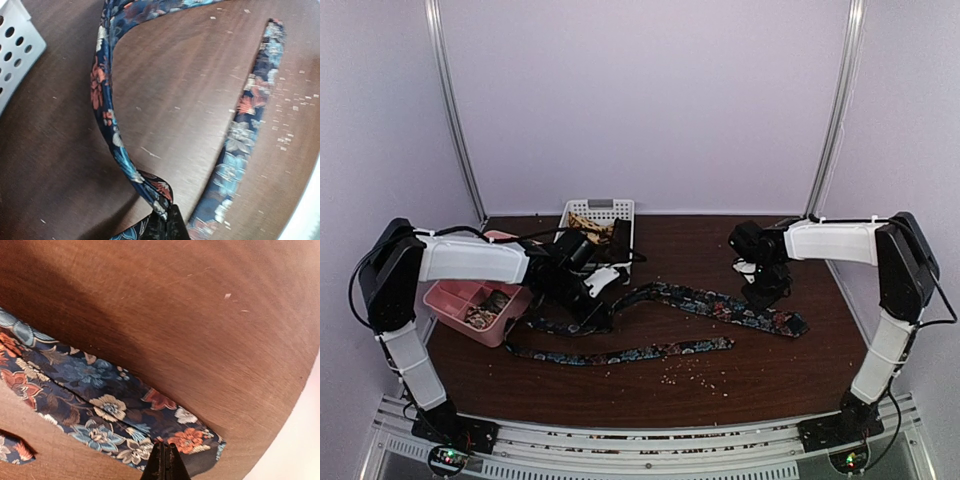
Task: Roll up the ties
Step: Adjust the tie at the center of the board.
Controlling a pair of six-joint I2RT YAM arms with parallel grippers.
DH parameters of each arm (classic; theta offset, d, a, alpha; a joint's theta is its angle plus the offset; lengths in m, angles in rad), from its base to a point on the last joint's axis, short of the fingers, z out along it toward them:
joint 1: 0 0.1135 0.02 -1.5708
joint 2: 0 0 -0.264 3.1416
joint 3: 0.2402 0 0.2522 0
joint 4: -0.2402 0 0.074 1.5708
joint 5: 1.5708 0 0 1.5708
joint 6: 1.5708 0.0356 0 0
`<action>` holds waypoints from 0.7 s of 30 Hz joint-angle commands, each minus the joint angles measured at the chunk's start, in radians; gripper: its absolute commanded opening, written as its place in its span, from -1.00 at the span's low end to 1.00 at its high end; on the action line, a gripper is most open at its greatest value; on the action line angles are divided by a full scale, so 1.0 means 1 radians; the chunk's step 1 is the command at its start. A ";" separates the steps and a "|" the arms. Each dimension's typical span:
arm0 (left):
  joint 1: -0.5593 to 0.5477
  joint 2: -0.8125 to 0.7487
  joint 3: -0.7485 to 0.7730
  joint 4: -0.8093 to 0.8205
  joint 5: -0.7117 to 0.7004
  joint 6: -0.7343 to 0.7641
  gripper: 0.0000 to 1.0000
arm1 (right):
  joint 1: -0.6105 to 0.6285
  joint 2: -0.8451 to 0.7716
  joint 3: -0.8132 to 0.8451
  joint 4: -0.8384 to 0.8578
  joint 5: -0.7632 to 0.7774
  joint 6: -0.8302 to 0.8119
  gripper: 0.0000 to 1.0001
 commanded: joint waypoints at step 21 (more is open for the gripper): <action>0.238 0.201 0.326 -0.372 -0.241 0.077 -0.27 | -0.032 0.183 0.032 -0.108 0.159 -0.050 -1.00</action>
